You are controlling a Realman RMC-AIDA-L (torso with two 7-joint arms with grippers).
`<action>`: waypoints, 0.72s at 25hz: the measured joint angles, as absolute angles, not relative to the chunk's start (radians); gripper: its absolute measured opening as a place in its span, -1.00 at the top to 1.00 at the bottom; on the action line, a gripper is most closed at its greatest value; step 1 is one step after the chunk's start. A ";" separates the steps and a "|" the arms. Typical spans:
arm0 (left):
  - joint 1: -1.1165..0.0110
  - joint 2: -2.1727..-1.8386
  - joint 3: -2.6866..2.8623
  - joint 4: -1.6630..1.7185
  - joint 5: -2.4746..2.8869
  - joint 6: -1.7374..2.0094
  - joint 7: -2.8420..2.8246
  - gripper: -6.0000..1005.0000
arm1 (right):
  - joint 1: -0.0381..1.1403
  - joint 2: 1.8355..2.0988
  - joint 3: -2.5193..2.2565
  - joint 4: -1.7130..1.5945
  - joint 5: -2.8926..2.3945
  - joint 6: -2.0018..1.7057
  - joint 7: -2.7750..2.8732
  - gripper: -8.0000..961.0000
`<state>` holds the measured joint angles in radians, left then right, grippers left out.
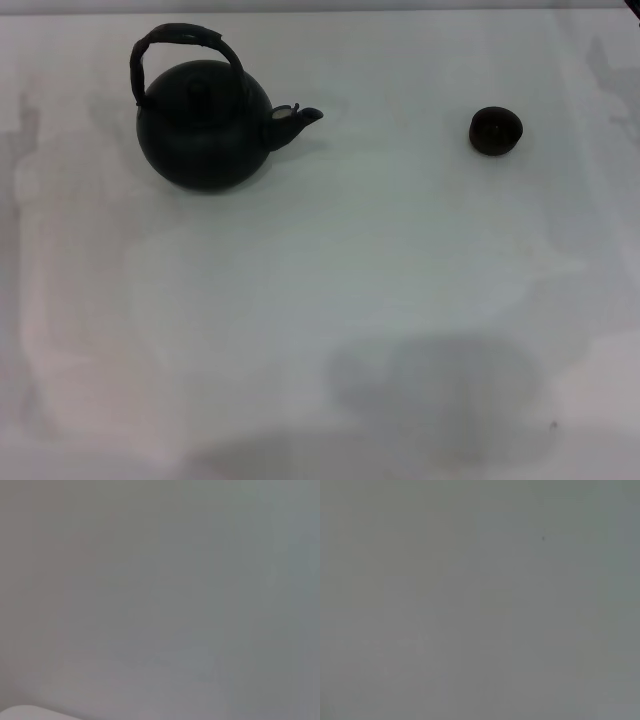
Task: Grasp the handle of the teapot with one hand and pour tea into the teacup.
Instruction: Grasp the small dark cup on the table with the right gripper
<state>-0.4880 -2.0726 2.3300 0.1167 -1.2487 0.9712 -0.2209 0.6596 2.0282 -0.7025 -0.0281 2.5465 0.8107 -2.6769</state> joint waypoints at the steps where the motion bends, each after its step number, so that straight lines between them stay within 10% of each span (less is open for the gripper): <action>1: -0.488 -2.073 2.330 0.116 -1.249 0.971 -0.221 -0.53 | 0.661 2.028 -0.702 -0.028 2.546 0.811 -2.677 -0.73; 18: -0.486 -2.072 2.339 0.117 -1.240 0.976 -0.217 -0.53 | 0.663 2.028 -0.707 -0.022 2.544 0.816 -2.673 -0.72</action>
